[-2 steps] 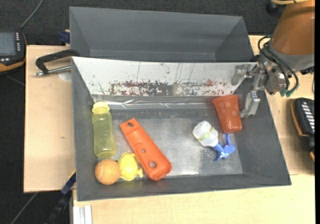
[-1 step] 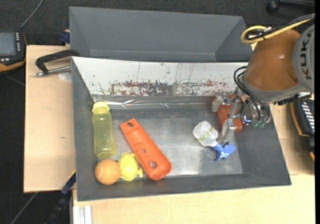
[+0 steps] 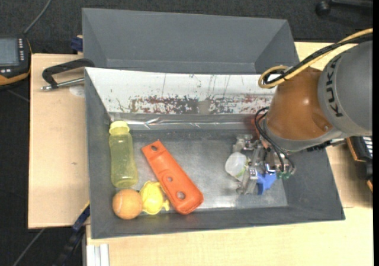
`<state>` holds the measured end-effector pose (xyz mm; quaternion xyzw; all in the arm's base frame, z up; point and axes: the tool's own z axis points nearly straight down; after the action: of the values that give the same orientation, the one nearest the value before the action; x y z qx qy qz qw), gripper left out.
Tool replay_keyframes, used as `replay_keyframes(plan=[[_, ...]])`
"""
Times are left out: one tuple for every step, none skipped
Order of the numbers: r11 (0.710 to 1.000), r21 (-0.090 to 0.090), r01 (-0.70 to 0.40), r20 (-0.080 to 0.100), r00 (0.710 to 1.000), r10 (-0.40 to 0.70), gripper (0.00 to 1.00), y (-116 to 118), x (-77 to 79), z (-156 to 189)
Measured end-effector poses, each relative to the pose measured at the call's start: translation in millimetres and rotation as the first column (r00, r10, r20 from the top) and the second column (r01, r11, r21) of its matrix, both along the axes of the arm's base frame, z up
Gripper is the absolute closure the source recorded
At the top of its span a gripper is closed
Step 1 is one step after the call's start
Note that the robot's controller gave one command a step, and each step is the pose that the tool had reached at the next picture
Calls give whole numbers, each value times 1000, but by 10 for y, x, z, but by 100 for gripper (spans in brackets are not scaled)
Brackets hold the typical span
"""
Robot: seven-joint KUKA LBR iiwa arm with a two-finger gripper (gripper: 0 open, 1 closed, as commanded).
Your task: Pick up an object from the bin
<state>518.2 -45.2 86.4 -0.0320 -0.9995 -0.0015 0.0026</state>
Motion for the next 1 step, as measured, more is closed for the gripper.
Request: replay_keyframes(plan=[[995,0,105,10,994,-105,0,-414,166,164]])
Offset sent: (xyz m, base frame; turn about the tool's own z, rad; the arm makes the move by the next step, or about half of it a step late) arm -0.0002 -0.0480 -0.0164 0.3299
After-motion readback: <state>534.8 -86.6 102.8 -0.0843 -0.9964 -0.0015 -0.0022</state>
